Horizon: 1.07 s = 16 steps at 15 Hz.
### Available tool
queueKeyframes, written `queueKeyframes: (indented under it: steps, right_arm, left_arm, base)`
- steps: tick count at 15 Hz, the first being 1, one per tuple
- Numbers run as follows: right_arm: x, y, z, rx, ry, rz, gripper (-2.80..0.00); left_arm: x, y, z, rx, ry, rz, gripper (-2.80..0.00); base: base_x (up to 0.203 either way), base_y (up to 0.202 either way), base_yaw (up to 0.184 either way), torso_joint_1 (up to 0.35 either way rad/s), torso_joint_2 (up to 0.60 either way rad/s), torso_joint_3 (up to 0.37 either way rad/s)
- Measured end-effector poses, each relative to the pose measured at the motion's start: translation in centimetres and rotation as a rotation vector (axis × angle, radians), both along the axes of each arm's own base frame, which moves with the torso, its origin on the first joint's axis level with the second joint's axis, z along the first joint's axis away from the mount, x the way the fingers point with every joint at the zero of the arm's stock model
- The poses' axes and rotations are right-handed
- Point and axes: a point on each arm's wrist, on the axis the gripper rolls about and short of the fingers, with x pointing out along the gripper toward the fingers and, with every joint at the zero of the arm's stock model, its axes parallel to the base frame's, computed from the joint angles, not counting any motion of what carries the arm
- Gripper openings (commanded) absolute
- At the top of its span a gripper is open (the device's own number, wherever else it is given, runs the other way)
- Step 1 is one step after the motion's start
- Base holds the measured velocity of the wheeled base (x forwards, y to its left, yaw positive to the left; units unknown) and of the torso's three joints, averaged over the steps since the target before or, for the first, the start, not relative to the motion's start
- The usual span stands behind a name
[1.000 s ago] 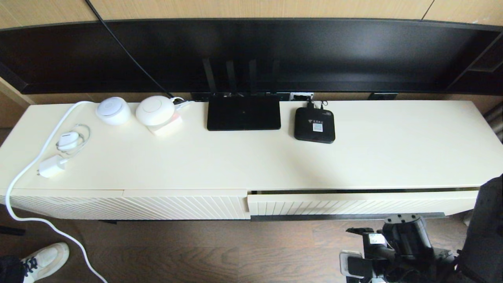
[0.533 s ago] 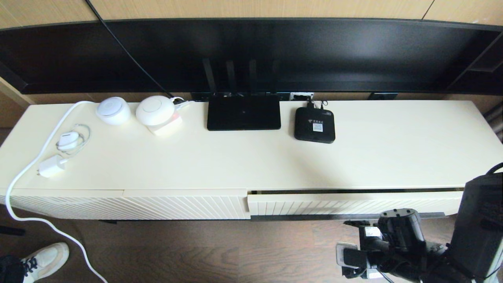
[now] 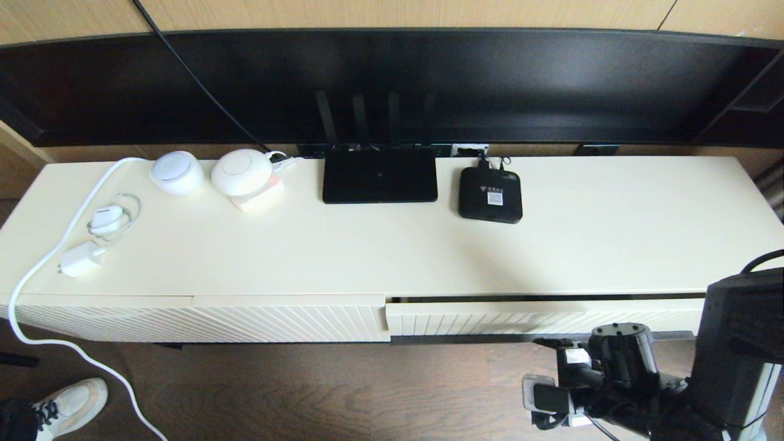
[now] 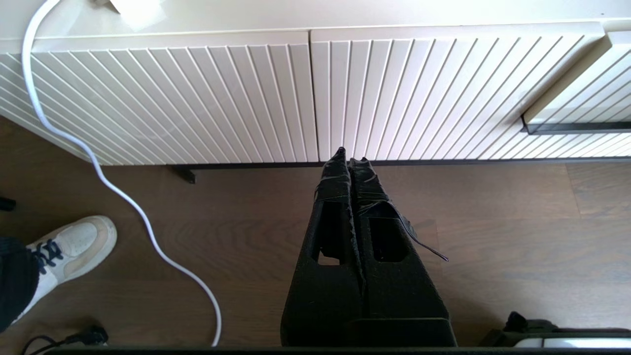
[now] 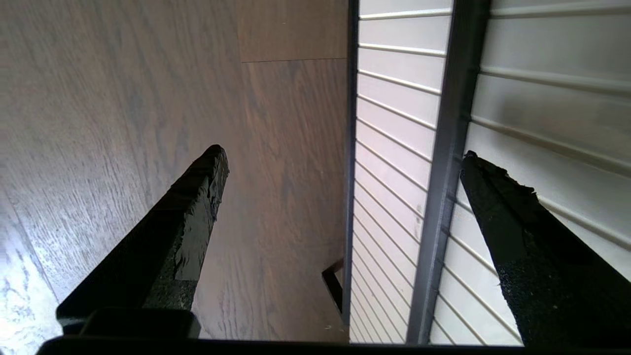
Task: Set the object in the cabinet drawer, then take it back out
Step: Open the drawer
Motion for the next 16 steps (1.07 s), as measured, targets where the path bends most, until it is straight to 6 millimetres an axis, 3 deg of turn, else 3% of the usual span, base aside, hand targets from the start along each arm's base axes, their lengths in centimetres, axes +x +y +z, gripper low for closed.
queueKeyframes:
  steps: [16]
  right_arm:
    - [1.6, -0.4, -1.1, -0.011, -0.023, 0.003, 0.00]
  left_arm:
    - [0.0, 0.0, 0.0, 0.000, 0.000, 0.000, -2.80]
  base:
    - [0.000, 0.000, 0.000, 0.000, 0.00, 0.000]
